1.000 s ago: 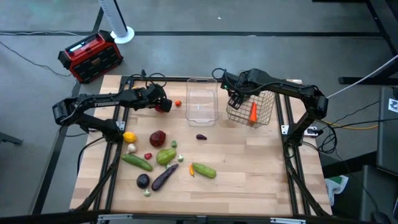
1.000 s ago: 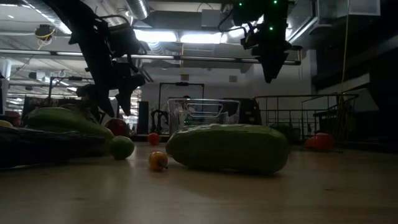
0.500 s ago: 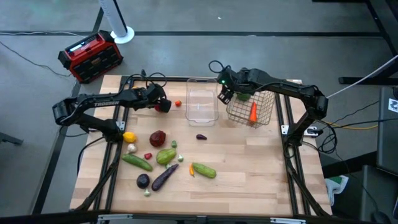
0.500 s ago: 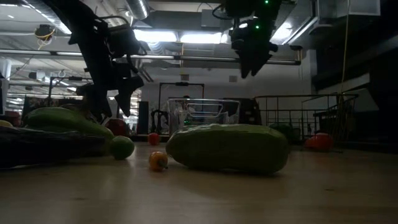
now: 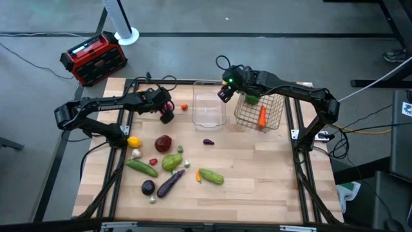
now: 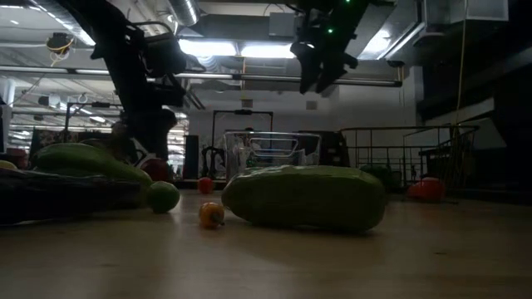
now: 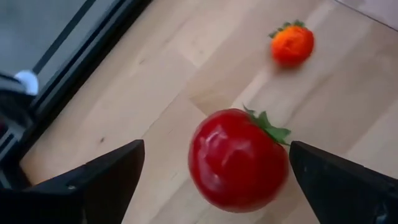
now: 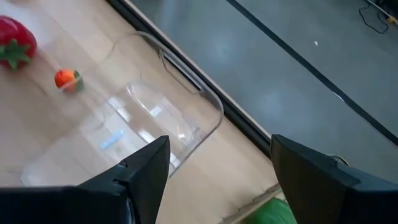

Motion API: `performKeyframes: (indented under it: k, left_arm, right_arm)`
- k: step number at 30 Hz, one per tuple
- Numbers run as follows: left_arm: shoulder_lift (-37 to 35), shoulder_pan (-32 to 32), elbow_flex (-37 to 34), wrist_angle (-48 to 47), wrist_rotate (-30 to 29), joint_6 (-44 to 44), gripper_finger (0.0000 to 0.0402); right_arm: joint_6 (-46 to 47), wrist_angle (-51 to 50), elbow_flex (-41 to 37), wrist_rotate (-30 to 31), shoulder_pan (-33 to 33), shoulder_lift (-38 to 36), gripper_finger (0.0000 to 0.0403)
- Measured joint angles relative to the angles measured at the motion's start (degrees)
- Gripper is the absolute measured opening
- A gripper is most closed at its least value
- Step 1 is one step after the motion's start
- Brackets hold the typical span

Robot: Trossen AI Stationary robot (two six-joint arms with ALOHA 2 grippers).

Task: Sort produce into baskets
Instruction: Put the red tomato into the transparent bin

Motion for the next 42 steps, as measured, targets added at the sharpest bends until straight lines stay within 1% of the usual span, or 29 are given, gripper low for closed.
performKeyframes:
  k: [3,10,20,23,29,33,38,42]
  left_arm:
    - [0.0,0.0,0.0,0.0,1.7,3.0,0.0395]
    - [2.9,0.2,0.0,0.0,1.9,6.2,0.0394]
    - [8.3,3.0,0.0,3.0,2.9,6.0,0.0392]
    - [8.8,3.8,0.0,4.1,3.8,5.9,0.0381]
    - [8.9,4.9,0.0,5.0,5.5,5.7,0.0329]
    - [8.6,4.6,0.0,5.0,5.7,3.3,0.03]
    - [5.9,3.8,0.0,5.7,6.3,0.5,0.0292]
    - [0.6,2.3,0.1,6.6,6.3,0.0,0.0291]
  right_arm:
    - [0.0,0.9,0.0,0.0,0.0,0.0,0.0273]
    - [0.0,0.9,0.0,0.0,0.0,0.0,0.0273]
    - [0.0,0.9,0.0,0.0,0.0,0.0,0.0273]
    - [0.0,0.8,0.0,0.0,0.0,0.0,0.0273]
    - [0.0,0.8,0.0,0.0,0.0,0.0,0.0273]
    - [0.0,0.8,0.0,0.0,0.0,0.0,0.0273]
    - [0.0,0.8,0.0,0.0,0.0,0.0,0.0273]
    - [0.0,0.8,0.0,0.0,0.0,0.0,0.0273]
